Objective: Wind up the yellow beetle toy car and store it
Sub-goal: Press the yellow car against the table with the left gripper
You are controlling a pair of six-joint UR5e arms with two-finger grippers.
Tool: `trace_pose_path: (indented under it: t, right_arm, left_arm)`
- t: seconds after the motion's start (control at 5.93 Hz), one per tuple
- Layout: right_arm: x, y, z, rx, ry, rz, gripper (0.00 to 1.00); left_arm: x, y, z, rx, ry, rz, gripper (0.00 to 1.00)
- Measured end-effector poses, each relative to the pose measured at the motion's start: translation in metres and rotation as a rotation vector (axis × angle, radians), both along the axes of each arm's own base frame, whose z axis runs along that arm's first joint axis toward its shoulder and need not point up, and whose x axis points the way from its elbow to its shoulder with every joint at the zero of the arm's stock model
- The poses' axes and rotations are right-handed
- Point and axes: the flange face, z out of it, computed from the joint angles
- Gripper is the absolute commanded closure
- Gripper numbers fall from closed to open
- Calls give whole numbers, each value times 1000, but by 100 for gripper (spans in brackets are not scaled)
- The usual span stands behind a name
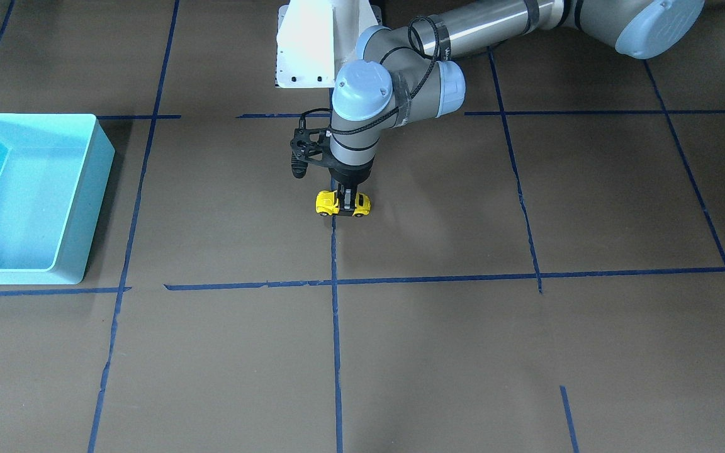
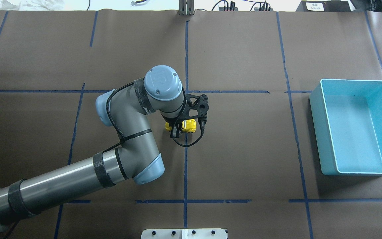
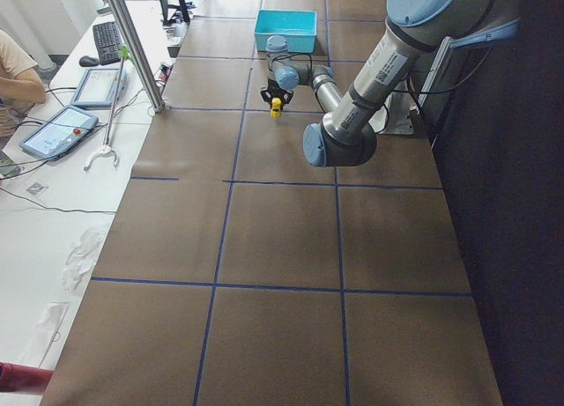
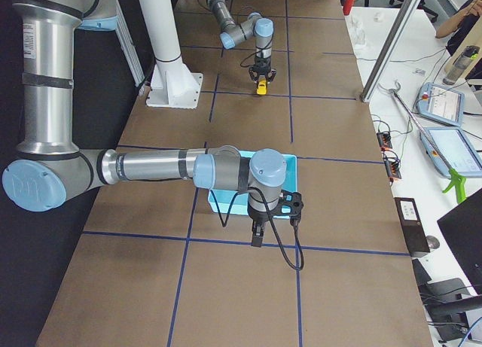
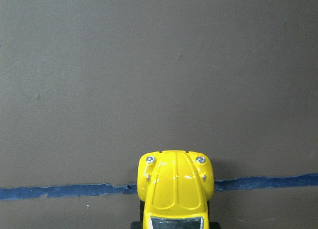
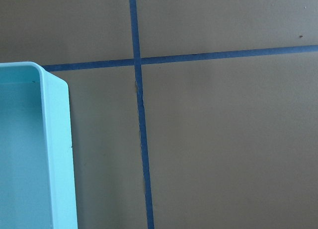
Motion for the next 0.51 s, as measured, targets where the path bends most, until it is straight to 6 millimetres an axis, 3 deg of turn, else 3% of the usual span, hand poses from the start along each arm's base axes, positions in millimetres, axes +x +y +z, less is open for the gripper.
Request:
trace_pose_path:
  t: [0.51]
  right_arm:
    - [1,0,-1,5,5,0,0]
  left_arm:
    - [9,-5,11,20,30,1,94]
